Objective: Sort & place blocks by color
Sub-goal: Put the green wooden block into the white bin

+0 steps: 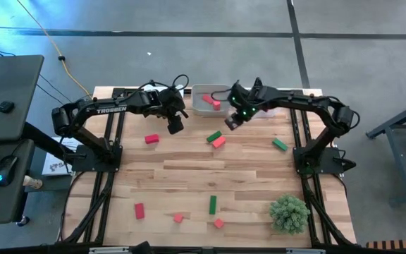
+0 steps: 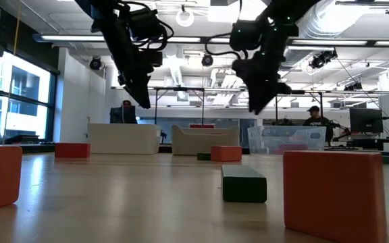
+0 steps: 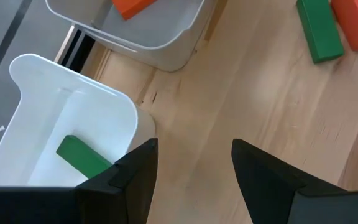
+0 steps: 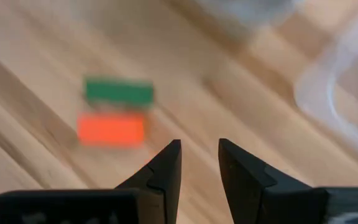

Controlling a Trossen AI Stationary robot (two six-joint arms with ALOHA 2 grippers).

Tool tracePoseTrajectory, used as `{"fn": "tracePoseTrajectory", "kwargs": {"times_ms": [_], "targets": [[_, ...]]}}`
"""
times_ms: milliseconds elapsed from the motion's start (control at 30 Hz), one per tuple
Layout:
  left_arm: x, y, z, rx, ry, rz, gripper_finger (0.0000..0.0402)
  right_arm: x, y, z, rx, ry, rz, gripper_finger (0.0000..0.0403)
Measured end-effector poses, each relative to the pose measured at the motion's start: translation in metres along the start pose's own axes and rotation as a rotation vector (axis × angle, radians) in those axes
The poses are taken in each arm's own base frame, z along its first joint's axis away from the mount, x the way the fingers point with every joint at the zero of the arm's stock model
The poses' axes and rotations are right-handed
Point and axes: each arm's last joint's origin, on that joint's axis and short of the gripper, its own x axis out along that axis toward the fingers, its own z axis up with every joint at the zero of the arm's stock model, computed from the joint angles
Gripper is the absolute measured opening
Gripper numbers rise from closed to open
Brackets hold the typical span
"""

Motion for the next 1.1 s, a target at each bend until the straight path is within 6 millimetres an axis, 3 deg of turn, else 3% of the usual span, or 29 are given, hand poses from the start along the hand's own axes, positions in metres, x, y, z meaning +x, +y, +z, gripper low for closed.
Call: {"fn": "tracePoseTrajectory", "kwargs": {"times_ms": [233,733,1100], "targets": [[0.000,0.000,0.000,-0.018,0.000,0.000,0.0193,-0.002,0.005,-0.026,-0.128,0.199,-0.097,0.0096],[0.000,0.000,0.000,-0.021,0.000,0.001,0.0193,-0.010,0.013,-0.058,-0.267,0.411,-0.274,0.0096],[0.000,0.000,0.000,-0.021,-0.001,0.002,0.0193,-0.036,0.018,-0.074,-0.282,0.355,-0.353,0.0096]]}}
